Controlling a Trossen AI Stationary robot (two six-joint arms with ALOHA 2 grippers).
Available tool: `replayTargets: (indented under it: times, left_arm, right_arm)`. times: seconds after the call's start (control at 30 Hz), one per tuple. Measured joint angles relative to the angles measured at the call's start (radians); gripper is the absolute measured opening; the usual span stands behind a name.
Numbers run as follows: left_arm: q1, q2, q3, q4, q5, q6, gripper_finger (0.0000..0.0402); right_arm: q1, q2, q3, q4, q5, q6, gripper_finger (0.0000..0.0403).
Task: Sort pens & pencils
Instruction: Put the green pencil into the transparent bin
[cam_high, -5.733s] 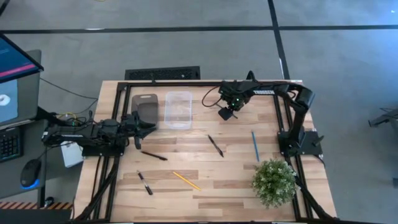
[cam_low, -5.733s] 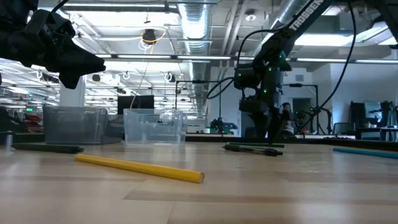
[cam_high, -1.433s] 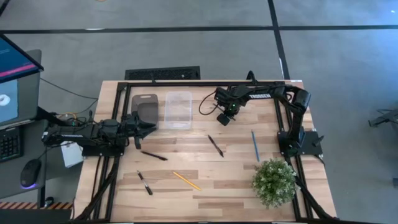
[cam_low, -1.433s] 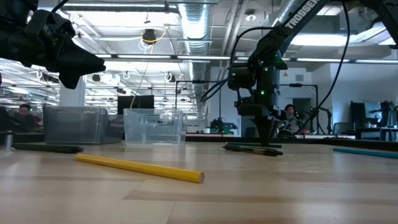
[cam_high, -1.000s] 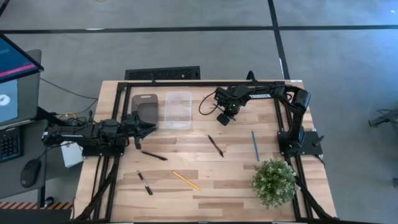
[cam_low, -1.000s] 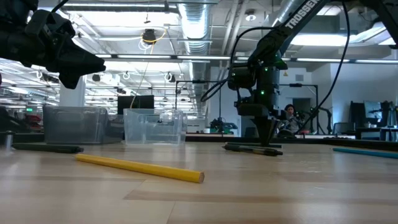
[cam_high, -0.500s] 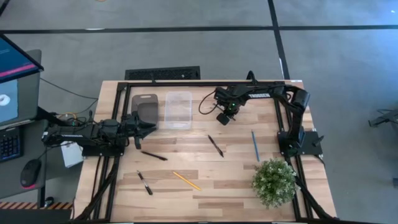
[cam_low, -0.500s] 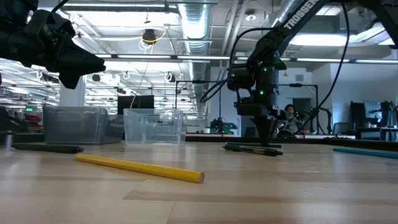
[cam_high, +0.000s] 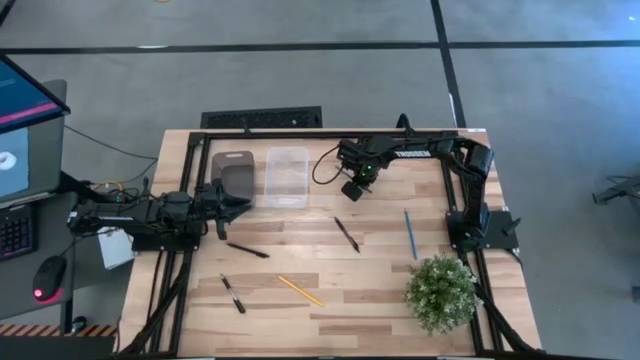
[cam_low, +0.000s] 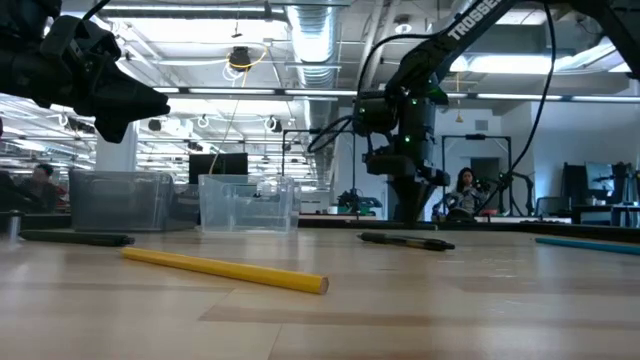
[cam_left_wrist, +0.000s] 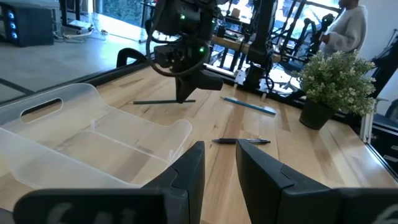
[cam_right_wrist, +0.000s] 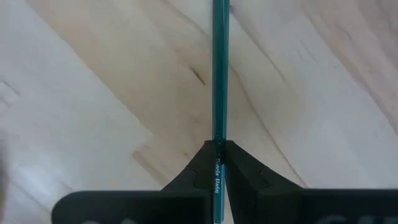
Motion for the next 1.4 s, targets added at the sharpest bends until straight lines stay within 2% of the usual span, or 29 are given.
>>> replayTargets:
  times: [0.4, 0.77, 1.03, 1.23, 1.4]
  left_arm:
    - [0.0, 0.0, 0.0, 0.0, 0.0, 0.0, 0.0082]
    - [0.0, 0.0, 0.0, 0.0, 0.0, 0.0, 0.0082]
    - [0.0, 0.0, 0.0, 0.0, 0.0, 0.0, 0.0082]
    - [0.0, 0.0, 0.0, 0.0, 0.0, 0.0, 0.0082]
    - [0.0, 0.0, 0.0, 0.0, 0.0, 0.0, 0.0082]
  right_arm:
    - [0.016, -0.003, 0.134, -0.1, 0.007, 0.007, 0.0043]
    - [0.049, -0.005, 0.296, -0.084, -0.011, 0.002, 0.0043]
    - [0.104, -0.006, 0.338, 0.142, -0.202, 0.018, 0.0043]
    - [0.135, -0.006, 0.338, 0.346, -0.207, 0.095, 0.0043]
    - [0.147, -0.006, 0.338, 0.425, -0.198, 0.162, 0.0043]
